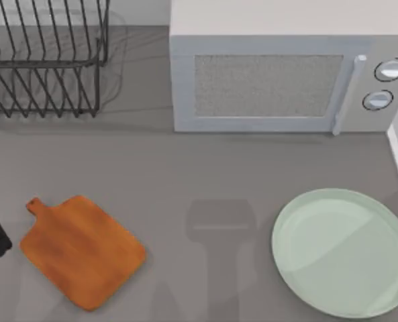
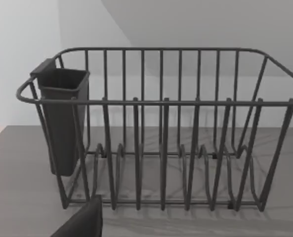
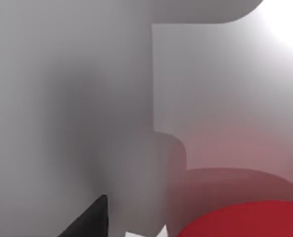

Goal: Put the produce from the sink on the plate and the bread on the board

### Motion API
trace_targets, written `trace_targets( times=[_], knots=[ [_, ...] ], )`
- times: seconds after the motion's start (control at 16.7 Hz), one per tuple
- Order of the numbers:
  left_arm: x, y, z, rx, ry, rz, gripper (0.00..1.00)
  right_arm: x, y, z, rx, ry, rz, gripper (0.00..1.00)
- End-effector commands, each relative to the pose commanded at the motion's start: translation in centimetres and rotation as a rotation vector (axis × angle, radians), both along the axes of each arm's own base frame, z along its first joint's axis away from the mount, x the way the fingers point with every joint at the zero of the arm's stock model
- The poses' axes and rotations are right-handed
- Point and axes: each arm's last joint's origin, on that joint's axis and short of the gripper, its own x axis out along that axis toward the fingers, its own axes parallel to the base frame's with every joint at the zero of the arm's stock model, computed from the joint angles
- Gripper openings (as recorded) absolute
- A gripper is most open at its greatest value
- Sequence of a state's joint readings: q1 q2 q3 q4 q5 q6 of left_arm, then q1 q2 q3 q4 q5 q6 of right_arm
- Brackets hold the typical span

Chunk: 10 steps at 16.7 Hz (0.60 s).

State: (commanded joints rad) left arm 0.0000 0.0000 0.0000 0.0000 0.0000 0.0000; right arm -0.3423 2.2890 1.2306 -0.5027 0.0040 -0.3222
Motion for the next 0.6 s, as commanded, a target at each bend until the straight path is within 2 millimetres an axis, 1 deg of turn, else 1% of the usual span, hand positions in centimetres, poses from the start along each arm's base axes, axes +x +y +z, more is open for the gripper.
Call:
trace_targets(
  times=[0.12,0.36,0.6],
  knots=[
    [0.0,0.0,0.0,0.0,0.0,0.0,1.0,-0.32,0.1,-1.09,0.003,0.009,0.0,1.0],
    [0.0,0.0,0.0,0.0,0.0,0.0,1.0,-0.33,0.11,-1.12,0.003,0.009,0.0,1.0],
    [0.0,0.0,0.0,0.0,0.0,0.0,1.0,-0.33,0.11,-1.12,0.003,0.009,0.0,0.7]
  ],
)
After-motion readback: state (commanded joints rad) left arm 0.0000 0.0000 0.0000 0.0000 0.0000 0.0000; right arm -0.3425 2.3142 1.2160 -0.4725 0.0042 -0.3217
